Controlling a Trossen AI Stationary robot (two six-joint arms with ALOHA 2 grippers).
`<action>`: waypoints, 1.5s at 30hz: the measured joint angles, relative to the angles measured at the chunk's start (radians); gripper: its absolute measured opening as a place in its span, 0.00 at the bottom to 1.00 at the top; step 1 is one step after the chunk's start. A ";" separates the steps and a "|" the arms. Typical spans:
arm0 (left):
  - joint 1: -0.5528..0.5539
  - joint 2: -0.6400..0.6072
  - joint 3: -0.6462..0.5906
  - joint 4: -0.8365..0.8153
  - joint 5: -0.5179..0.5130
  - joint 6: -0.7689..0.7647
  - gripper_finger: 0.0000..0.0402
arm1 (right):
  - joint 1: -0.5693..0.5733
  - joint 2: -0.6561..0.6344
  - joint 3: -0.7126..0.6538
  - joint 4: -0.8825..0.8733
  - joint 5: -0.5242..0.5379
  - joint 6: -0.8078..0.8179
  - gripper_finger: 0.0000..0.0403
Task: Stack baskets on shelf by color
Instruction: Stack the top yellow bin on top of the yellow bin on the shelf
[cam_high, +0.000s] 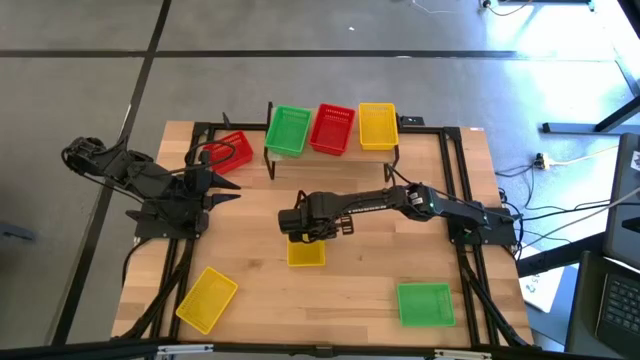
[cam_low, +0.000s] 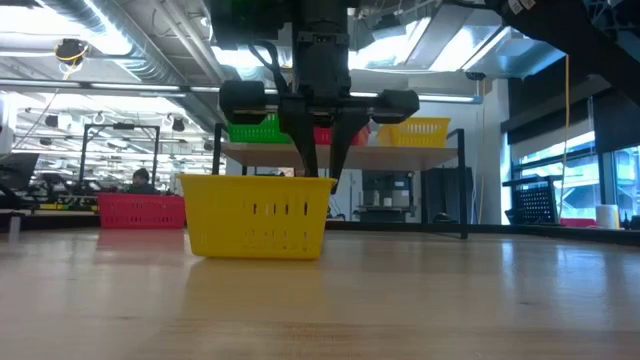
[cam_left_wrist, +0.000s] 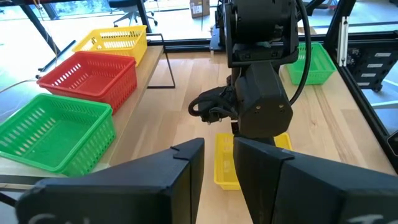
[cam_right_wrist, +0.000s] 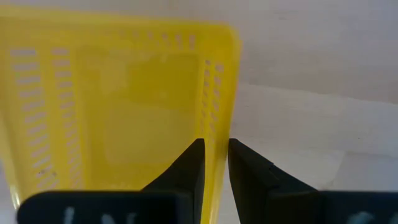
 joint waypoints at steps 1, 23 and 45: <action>0.000 0.000 0.000 0.000 0.000 0.000 0.19 | 0.000 0.000 0.000 0.000 0.016 0.000 0.17; 0.000 0.000 0.000 -0.001 0.149 0.104 0.19 | -0.006 0.000 0.000 0.017 0.049 -0.038 0.17; 0.000 0.000 0.000 -0.075 0.150 0.086 0.19 | -0.006 0.047 0.000 0.073 0.057 -0.049 0.16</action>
